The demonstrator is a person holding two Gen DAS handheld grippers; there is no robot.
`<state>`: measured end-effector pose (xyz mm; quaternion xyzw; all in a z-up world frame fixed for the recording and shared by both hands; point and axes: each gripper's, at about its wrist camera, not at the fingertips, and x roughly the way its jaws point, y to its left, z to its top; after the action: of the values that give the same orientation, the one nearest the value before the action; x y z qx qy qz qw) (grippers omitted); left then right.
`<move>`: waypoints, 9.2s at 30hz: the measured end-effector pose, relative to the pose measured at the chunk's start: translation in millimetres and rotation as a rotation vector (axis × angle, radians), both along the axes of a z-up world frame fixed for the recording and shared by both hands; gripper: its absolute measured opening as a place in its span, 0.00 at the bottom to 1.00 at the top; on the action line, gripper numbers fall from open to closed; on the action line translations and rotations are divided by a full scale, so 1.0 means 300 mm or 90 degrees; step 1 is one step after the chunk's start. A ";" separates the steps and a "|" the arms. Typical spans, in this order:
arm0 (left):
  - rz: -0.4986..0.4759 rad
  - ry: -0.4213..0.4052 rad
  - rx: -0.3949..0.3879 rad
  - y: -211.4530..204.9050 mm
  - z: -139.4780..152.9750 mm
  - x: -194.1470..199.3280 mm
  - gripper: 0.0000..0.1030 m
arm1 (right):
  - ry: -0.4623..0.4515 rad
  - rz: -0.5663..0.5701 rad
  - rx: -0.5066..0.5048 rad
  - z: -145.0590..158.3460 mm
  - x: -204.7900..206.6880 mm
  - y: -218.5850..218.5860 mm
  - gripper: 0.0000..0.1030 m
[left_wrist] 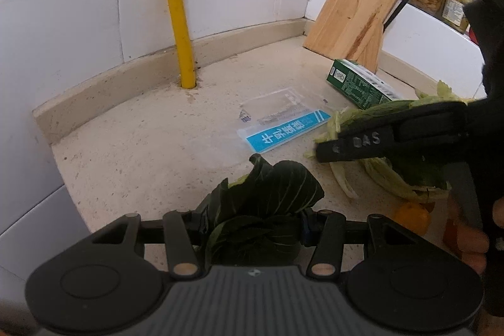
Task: Collect trash
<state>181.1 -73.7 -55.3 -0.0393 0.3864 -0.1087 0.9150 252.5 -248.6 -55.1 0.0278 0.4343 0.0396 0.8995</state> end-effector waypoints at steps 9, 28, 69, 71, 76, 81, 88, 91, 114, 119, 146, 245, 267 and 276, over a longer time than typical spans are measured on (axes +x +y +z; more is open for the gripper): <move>-0.005 0.004 0.013 -0.013 0.006 -0.004 0.42 | 0.007 -0.009 0.020 0.028 -0.049 -0.038 0.10; -0.038 -0.024 0.017 -0.040 0.069 -0.061 0.42 | -0.032 0.010 0.042 0.122 -0.215 -0.017 0.09; -0.030 -0.020 -0.035 0.005 0.087 -0.067 0.42 | -0.051 -0.014 0.165 0.140 -0.199 -0.052 0.07; -0.032 -0.029 -0.035 0.006 0.104 -0.071 0.42 | -0.064 -0.014 0.169 0.165 -0.214 -0.050 0.07; -0.025 -0.048 -0.033 0.026 0.140 -0.086 0.42 | -0.087 -0.003 0.178 0.209 -0.235 -0.027 0.07; -0.010 -0.060 -0.030 0.059 0.163 -0.100 0.42 | -0.096 0.014 0.177 0.231 -0.242 0.009 0.07; 0.025 -0.079 -0.028 0.130 0.190 -0.129 0.42 | -0.101 0.050 0.175 0.251 -0.242 0.083 0.07; 0.046 -0.084 -0.027 0.168 0.200 -0.146 0.42 | -0.101 0.073 0.174 0.257 -0.242 0.131 0.07; 0.266 -0.073 -0.004 0.536 0.164 -0.343 0.42 | -0.013 0.286 0.196 0.185 -0.213 0.585 0.07; 0.300 -0.057 -0.002 0.588 0.132 -0.368 0.42 | 0.016 0.322 0.195 0.140 -0.215 0.674 0.07; 0.369 0.071 -0.014 0.681 -0.116 -0.344 0.42 | 0.151 0.345 0.143 -0.142 -0.167 0.830 0.07; 0.178 0.025 -0.015 0.378 0.037 -0.217 0.61 | -0.024 0.127 0.102 0.045 -0.295 0.397 0.47; -0.043 -0.022 0.018 -0.085 0.106 -0.005 0.62 | -0.120 -0.119 0.094 0.197 -0.407 -0.239 0.57; -0.070 -0.037 0.018 -0.186 0.126 0.078 0.69 | -0.167 -0.135 0.040 0.266 -0.387 -0.403 0.63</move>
<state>204.5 -129.4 -17.3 -0.0019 0.3629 -0.1541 0.9190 136.5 -369.4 24.5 0.0963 0.3066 -0.0383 0.9462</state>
